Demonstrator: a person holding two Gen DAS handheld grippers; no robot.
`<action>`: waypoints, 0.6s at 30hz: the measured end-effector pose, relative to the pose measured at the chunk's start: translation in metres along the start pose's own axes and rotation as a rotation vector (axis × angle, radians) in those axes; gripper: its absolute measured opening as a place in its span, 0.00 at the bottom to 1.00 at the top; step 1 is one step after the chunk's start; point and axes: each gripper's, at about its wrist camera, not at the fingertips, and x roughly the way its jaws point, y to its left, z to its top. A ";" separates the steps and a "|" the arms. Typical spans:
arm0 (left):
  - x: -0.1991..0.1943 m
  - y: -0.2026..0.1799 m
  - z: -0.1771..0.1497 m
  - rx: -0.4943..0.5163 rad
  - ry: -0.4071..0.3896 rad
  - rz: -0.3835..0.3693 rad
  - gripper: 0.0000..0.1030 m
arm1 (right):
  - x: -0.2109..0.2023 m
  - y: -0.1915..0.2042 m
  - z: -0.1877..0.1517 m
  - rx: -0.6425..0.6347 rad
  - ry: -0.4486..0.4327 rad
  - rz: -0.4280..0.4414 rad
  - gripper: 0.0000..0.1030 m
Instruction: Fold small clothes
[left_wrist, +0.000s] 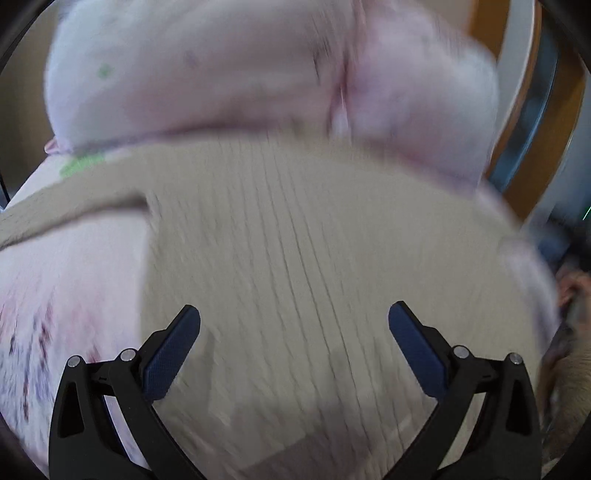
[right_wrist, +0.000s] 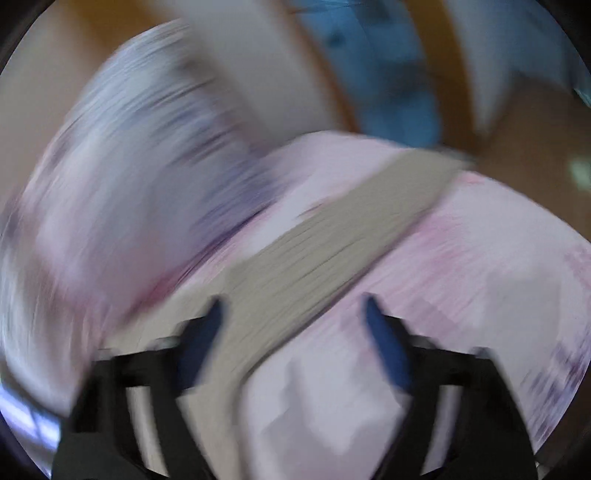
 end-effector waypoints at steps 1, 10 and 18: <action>-0.005 0.009 0.005 -0.014 -0.039 0.007 0.99 | 0.015 -0.028 0.025 0.104 0.008 -0.022 0.49; -0.026 0.115 0.040 -0.238 -0.146 0.218 0.99 | 0.079 -0.104 0.097 0.403 -0.009 -0.127 0.29; -0.049 0.183 0.027 -0.437 -0.237 0.251 0.99 | 0.030 0.012 0.090 0.056 -0.178 0.025 0.06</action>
